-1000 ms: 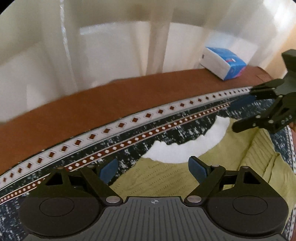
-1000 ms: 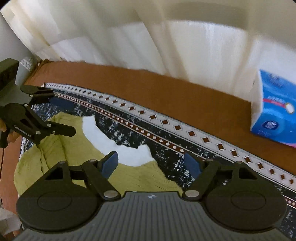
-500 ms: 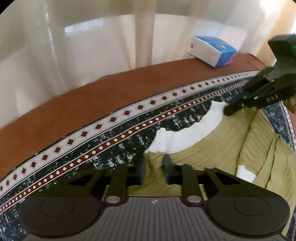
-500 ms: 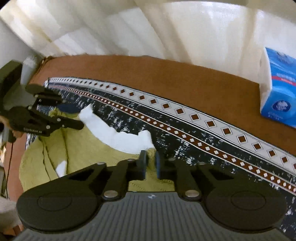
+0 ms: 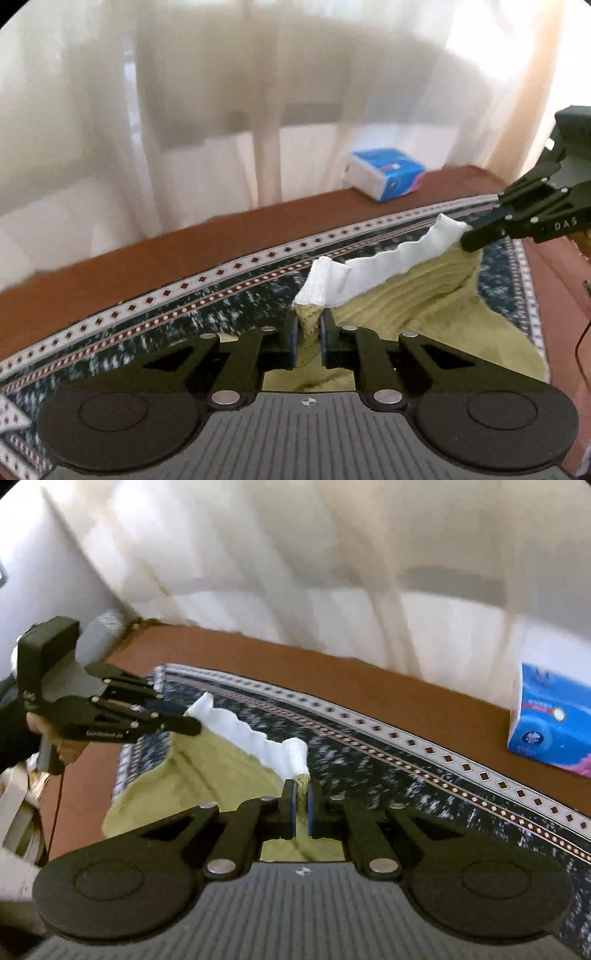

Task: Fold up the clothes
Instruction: 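Fold the collar over the folded hem with both tools and release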

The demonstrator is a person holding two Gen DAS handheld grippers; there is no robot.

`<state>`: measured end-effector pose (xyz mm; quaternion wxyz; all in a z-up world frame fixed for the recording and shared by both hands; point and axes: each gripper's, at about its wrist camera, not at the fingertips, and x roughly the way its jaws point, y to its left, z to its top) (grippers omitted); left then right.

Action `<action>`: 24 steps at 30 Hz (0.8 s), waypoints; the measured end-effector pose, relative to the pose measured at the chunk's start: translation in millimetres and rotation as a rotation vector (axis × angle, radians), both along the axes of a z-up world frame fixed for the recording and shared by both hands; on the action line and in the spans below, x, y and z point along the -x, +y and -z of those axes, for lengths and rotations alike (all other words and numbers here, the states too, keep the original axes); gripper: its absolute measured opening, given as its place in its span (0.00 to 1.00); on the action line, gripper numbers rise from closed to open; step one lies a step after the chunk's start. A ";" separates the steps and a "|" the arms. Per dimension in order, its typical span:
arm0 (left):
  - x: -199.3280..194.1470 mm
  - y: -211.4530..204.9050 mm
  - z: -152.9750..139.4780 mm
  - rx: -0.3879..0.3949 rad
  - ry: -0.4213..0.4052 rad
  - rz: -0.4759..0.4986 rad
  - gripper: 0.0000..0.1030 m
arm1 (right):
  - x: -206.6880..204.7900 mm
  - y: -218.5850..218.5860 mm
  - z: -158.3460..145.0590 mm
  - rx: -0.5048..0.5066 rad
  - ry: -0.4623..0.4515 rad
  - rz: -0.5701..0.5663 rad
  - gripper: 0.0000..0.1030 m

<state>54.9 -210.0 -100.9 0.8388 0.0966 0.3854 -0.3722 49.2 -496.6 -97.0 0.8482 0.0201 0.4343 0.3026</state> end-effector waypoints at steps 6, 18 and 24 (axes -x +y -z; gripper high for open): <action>67.8 16.1 0.2 0.000 -0.010 -0.027 0.07 | 78.2 7.7 -7.0 0.023 -0.050 -0.012 0.06; 136.6 16.5 59.1 -0.088 0.052 -0.114 0.19 | 161.1 16.3 74.5 0.026 0.052 0.157 0.06; 143.8 23.6 73.5 -0.120 0.070 -0.162 0.43 | 170.1 17.7 90.2 -0.003 0.067 0.230 0.07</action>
